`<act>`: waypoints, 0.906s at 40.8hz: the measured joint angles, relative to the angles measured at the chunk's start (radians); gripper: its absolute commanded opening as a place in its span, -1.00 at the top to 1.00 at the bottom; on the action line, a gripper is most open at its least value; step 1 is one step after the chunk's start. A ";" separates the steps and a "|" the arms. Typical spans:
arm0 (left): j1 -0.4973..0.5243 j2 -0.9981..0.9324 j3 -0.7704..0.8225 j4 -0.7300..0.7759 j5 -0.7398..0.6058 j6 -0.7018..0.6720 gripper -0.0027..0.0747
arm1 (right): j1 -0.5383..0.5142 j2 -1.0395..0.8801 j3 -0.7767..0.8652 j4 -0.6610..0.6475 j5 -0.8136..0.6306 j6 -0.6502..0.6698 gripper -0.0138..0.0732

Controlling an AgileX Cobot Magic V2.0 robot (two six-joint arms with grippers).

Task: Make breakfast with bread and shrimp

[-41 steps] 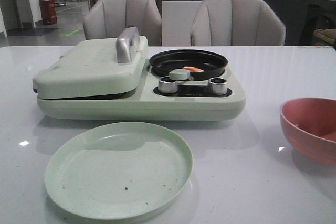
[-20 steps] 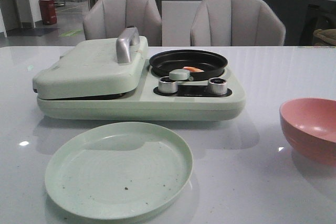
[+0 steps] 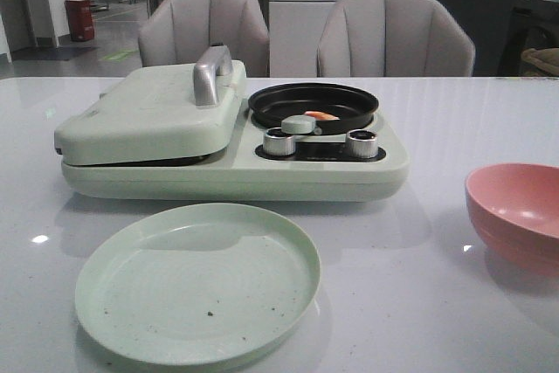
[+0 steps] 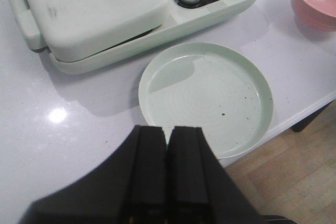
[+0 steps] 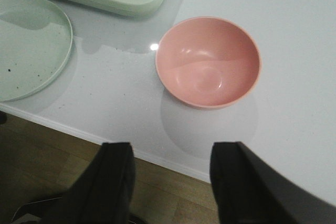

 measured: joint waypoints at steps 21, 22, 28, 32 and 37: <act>0.000 0.000 0.000 0.002 0.000 0.000 0.67 | 0.000 -0.054 0.025 -0.002 0.006 0.002 0.58; 0.000 0.000 0.000 0.006 0.000 0.000 0.67 | 0.000 -0.054 0.025 -0.002 0.006 0.002 0.61; 0.000 0.000 0.000 0.113 0.000 -0.130 0.67 | 0.000 -0.054 0.025 -0.002 0.005 0.002 0.60; 0.015 0.000 0.000 0.253 0.000 -0.278 0.67 | 0.000 -0.054 0.025 -0.002 -0.001 0.002 0.60; 0.027 0.000 0.000 0.316 -0.002 -0.340 0.67 | 0.000 -0.054 0.025 -0.002 -0.015 0.002 0.60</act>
